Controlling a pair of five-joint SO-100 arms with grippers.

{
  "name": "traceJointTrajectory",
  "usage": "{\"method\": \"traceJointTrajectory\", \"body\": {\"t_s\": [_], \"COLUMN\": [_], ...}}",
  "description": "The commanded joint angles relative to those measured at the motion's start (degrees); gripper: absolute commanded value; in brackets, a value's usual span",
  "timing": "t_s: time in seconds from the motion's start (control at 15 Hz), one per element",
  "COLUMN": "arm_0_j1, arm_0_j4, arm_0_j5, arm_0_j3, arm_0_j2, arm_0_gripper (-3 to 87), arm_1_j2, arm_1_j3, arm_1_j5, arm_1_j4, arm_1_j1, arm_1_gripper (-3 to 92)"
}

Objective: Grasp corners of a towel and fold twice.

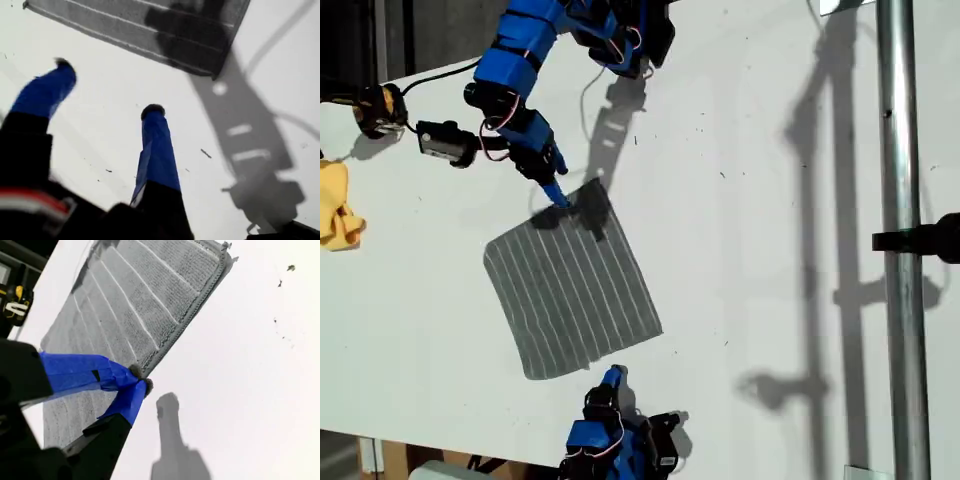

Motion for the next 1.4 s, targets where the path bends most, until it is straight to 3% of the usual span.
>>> {"method": "traceJointTrajectory", "body": {"t_s": [0.0,0.33,0.67,1.33], "arm_0_j1": [-0.4,-0.4,-0.1,-0.1], "arm_0_j4": [0.2,0.2,0.2,0.2], "arm_0_j5": [-0.4,-0.4,-0.5,-0.4], "arm_0_j3": [0.2,0.2,0.2,0.2], "arm_0_j2": [0.1,0.1,0.1,0.1], "arm_0_gripper": [-2.3,-2.4,-2.4,-2.4], "arm_1_j2": [0.4,-1.3,-12.8,-25.5], "arm_1_j3": [-5.2,-3.3,-0.6,4.9], "arm_1_j5": [-2.9,-3.6,-11.5,-13.9], "arm_1_j4": [0.3,0.4,-6.4,-13.3], "arm_1_j1": [-0.9,0.8,1.1,5.7], "arm_1_gripper": [45.4,44.1,42.2,40.7]}}
